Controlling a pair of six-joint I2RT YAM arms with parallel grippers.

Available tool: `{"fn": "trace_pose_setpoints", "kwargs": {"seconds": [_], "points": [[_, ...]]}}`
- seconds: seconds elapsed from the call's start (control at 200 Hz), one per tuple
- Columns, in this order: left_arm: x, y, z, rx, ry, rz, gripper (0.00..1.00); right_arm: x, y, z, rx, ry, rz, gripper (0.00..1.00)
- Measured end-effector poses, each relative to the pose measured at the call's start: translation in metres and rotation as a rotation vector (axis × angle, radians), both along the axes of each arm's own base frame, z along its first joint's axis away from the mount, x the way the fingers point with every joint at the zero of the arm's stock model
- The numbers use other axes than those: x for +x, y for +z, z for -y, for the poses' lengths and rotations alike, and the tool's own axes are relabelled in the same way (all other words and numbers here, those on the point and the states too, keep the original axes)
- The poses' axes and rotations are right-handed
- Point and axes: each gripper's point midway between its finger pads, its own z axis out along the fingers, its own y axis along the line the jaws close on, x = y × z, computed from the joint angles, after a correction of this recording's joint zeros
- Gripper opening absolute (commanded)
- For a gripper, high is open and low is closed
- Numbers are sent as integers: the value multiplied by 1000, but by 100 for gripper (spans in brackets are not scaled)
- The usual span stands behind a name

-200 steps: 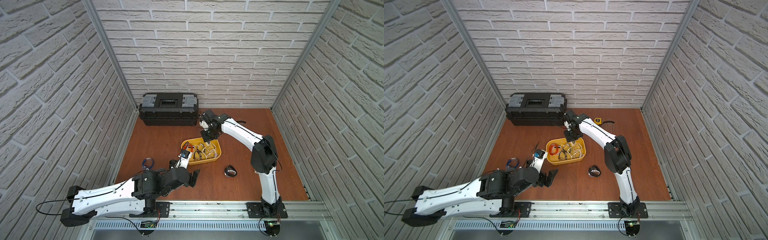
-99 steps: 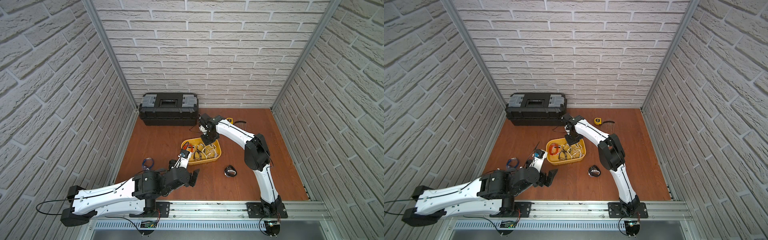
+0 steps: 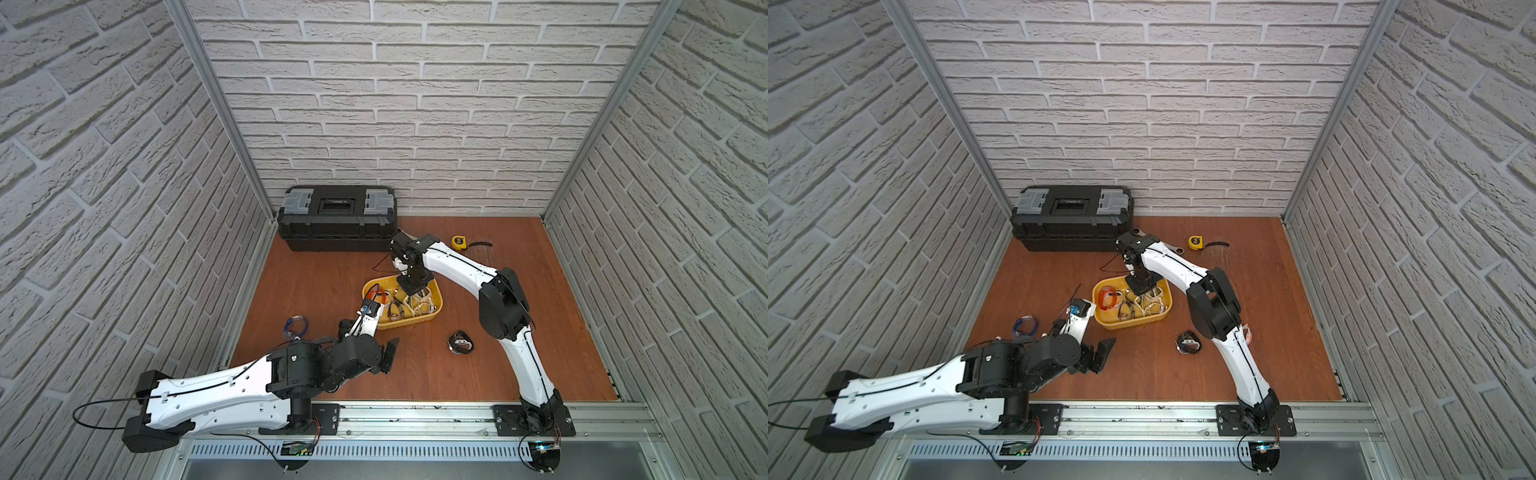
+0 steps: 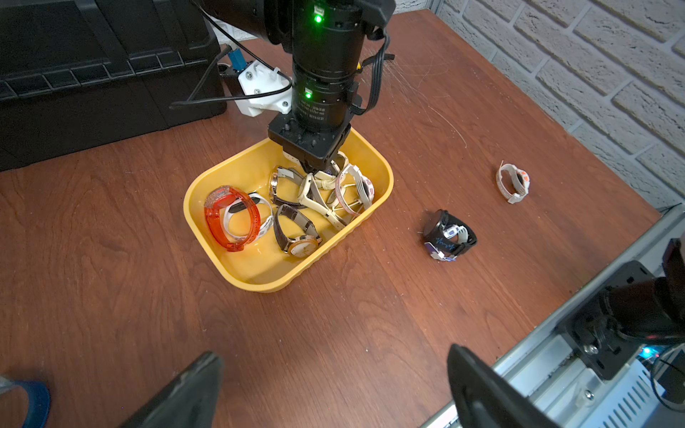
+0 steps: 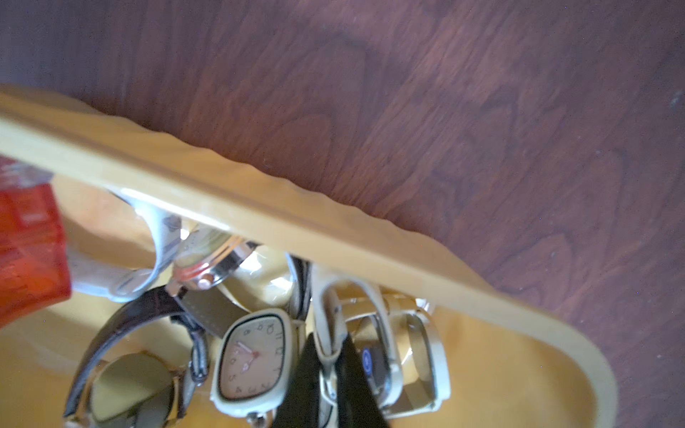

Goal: Put the watch into the storage box
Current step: Place the watch in the storage box, then pick up the watch at the center of the board.

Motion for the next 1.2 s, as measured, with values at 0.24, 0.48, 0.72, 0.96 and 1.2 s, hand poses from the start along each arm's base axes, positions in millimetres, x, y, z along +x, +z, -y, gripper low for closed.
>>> {"fn": "trace_pose_setpoints", "kwargs": {"seconds": [0.24, 0.48, 0.72, 0.96, 1.2], "points": [[4, 1, -4, -6, 22, 1, 98, -11, 22, 1, 49, 7, 9, 41], [17, -1, -18, -10, 111, -18, 98, -15, 87, -6, 191, -1, 118, 46], [56, -21, -96, 8, 516, -136, 98, -44, 144, 13, 429, -41, 199, 80], [77, -56, -172, 33, 888, -328, 98, -99, 217, 28, 736, 31, 365, 100], [94, -102, -217, 105, 1064, -483, 94, -138, 205, 30, 856, 53, 332, 100]]}}
